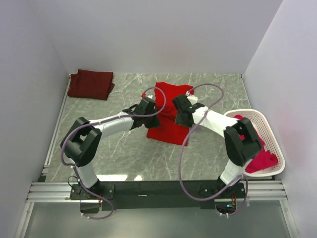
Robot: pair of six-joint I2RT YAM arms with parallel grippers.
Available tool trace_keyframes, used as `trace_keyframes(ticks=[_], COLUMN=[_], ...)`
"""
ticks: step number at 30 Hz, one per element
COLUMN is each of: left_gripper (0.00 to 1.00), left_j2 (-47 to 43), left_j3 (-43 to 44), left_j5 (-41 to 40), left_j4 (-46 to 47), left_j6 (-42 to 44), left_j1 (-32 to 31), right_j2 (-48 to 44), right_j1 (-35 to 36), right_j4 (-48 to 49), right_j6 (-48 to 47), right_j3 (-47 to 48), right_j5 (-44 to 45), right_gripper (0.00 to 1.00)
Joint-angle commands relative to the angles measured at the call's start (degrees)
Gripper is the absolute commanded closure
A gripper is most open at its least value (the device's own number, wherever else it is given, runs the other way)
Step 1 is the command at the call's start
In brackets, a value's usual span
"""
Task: Fold and stack the t-shirts
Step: Fold the tshirt
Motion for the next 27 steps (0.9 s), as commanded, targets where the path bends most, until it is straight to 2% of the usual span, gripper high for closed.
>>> trace_keyframes(ticks=[1,6,15,18,21,22,24,25,27], left_gripper=[0.98,0.99,0.99,0.99,0.99,0.9,0.81,0.71,0.63], left_j2=[1.51,0.81,0.81,-0.16,-3.31,-5.59,-7.62,-9.11,-10.26], left_j3=[-1.72,-8.39,-14.12,-14.74,-12.81,-12.28,-10.0,-9.38,-8.67], left_j5=[-0.97,-6.52,-7.93,-7.84,-8.54,-8.89,-10.29,-11.17,-11.1], left_j4=[1.93,3.25,4.74,5.45,4.04,2.74,0.36,-0.52,-2.73], left_j6=[-1.55,-5.23,-8.75,-9.46,-7.62,-7.01,-6.12,-5.86,-5.95], left_j1=[-1.16,-2.3,-5.02,-5.29,-5.29,-5.29,-5.2,-4.77,-4.24], right_j2=[6.21,11.85,20.81,23.54,21.02,19.61,13.92,11.79,4.96], right_j1=[-1.03,-2.69,-4.19,-4.54,-4.98,-5.07,-5.07,-5.16,-5.16], right_j4=[1.06,0.27,-4.82,-5.79,-5.62,-5.01,-4.48,-4.74,-4.39], right_j6=[-1.02,-2.86,-5.94,-6.74,-6.74,-6.56,-6.04,-5.6,-3.93], right_j3=[5.34,11.51,27.41,29.79,28.5,27.26,24.45,21.13,14.2], right_j5=[1.05,1.32,2.02,2.02,2.2,2.28,2.81,3.42,3.43], right_gripper=[0.5,0.51,0.51,0.51,0.51,0.5,0.49,0.49,0.48])
